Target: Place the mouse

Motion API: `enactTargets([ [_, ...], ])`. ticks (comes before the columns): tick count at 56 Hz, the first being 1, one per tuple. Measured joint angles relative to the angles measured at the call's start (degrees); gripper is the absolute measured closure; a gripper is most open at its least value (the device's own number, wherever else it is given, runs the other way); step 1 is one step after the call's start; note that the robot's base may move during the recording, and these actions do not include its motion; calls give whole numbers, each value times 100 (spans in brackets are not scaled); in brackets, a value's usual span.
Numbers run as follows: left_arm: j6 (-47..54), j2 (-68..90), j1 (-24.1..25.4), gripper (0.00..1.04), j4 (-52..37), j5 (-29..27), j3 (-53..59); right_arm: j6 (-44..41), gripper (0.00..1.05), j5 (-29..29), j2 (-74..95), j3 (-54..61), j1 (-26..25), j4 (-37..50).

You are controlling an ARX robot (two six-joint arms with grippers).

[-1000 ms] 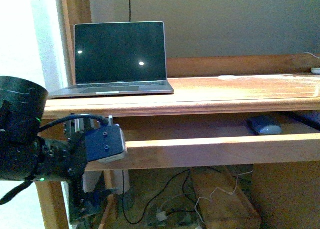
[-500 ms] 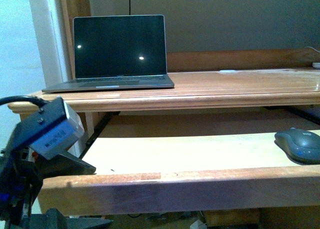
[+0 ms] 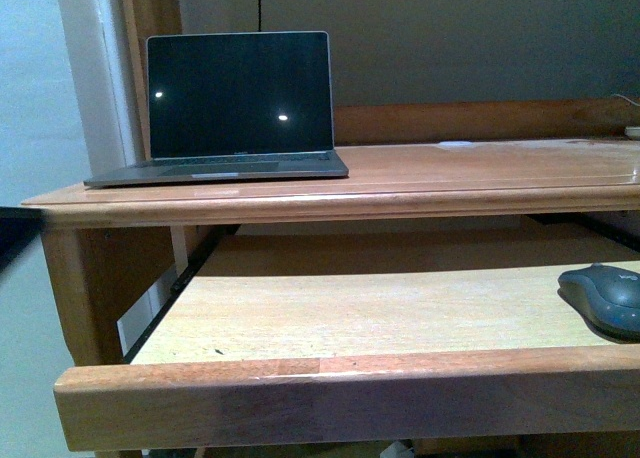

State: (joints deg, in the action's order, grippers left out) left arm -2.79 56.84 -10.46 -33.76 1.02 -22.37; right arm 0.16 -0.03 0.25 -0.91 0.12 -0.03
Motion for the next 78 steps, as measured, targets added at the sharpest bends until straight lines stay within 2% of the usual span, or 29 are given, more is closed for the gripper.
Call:
enactTargets([
  [2,48,-216,24,36,-50,-481,173,2,7,52,7,-2,4,-7],
  [3,66,-337,55,40,-72,-730,273,144,7,291,79,-20,70,-98],
  [6,103,-505,136,47,-90,-914,448,461,7,1025,444,-173,256,-236],
  [10,136,-669,225,57,-92,-927,684,975,7,1703,1360,-470,251,175],
  [20,190,-1108,387,86,-72,-706,1143,1215,7,1565,3705,-1604,127,1888],
  [26,188,-1412,498,103,13,-634,1340,1110,7,1425,4900,-2367,317,2302],
  [31,216,-1655,813,102,129,-186,1495,866,7,1285,5685,-2887,514,2378],
  [36,214,-1910,1005,102,251,-142,1617,518,7,1172,6496,-3294,634,2293],
  [43,214,-2341,1019,102,505,-105,1797,66,7,1095,7243,-3807,704,2004],
  [50,214,-2752,1021,102,787,-103,1921,-92,7,1272,7713,-4089,702,1829],
  [64,216,-3171,1021,102,890,-103,2168,-131,7,1294,8065,-4207,734,1593],
  [78,216,-3821,1021,102,1517,-101,2199,-149,7,1405,8509,-4669,826,1156],
])
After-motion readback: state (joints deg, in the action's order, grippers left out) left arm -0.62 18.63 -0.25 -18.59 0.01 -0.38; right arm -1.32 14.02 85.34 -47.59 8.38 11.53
